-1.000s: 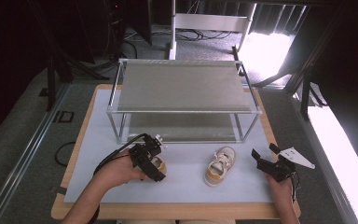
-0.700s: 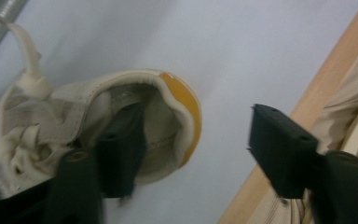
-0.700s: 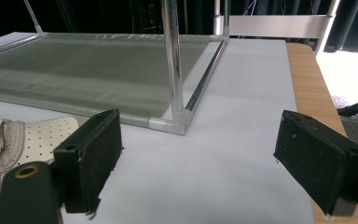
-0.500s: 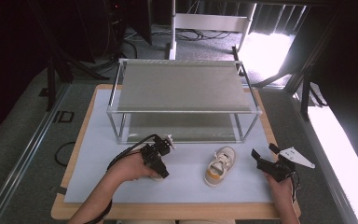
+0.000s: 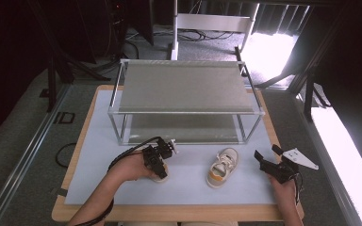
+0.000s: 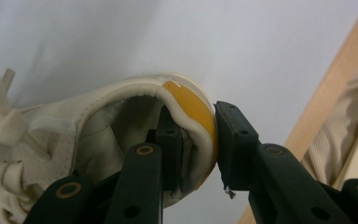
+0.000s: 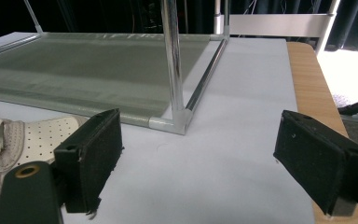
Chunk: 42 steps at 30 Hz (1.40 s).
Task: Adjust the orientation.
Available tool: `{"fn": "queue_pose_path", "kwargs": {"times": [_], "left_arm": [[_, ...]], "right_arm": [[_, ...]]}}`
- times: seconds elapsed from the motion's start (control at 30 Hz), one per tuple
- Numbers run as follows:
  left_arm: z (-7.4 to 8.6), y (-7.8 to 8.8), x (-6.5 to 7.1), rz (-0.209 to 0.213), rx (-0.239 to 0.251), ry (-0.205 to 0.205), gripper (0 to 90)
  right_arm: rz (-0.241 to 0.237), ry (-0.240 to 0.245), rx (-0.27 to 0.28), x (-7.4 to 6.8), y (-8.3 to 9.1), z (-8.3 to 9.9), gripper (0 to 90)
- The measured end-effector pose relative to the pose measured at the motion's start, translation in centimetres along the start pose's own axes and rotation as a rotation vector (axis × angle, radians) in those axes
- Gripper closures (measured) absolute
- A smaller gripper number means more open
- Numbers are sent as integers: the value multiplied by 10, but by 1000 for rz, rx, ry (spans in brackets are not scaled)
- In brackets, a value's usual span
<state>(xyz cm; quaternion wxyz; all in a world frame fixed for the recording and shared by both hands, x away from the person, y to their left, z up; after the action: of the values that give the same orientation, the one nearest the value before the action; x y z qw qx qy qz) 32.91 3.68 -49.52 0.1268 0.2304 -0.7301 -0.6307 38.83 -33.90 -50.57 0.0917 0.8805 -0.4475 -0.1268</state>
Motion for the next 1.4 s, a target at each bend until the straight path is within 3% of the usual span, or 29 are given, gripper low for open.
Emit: {"fn": "queue_pose_path", "kwargs": {"times": [0.13,0.23,0.27,0.3,0.37,0.43,0.83,1.1,1.13,1.23,1.4], "left_arm": [[5,2,3,-18,-10,-68,750],[3,6,8,-17,17,-118,750],[3,6,8,-17,17,-118,750],[0,10,13,-2,43,-153,750],[-4,13,17,1,62,-183,751],[-7,15,19,-15,74,-228,751],[-14,15,43,-19,72,-519,753],[-24,11,48,-33,100,-558,752],[-24,8,51,-25,101,-587,752],[-25,2,53,-31,115,-617,725],[-25,2,54,-27,90,-580,717]], "right_arm": [[1,0,-2,0,0,0,146],[1,1,-3,0,0,0,147],[1,1,-3,0,0,0,147],[2,0,-3,0,0,0,147],[3,1,-4,0,0,0,147],[2,2,-4,0,0,0,147],[-1,1,-2,0,0,0,147],[-1,1,-1,0,0,0,147],[-1,1,-1,0,0,0,147],[-3,1,0,0,0,0,147],[-2,2,-2,0,0,0,147]]}}
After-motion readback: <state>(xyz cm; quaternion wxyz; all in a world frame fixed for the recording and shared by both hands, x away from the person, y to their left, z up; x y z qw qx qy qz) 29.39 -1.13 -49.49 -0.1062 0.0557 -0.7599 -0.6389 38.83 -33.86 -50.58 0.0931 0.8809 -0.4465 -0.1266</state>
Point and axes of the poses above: each handheld gripper's, and its own axes: y roughly backward along the jaws, z roughly out of its underside, x roughly to its right, the point moved 9 cm from there along -y, roughly forward along the jaws, and after that the axes turned 14 degrees about -z, right-handed, at the moved point
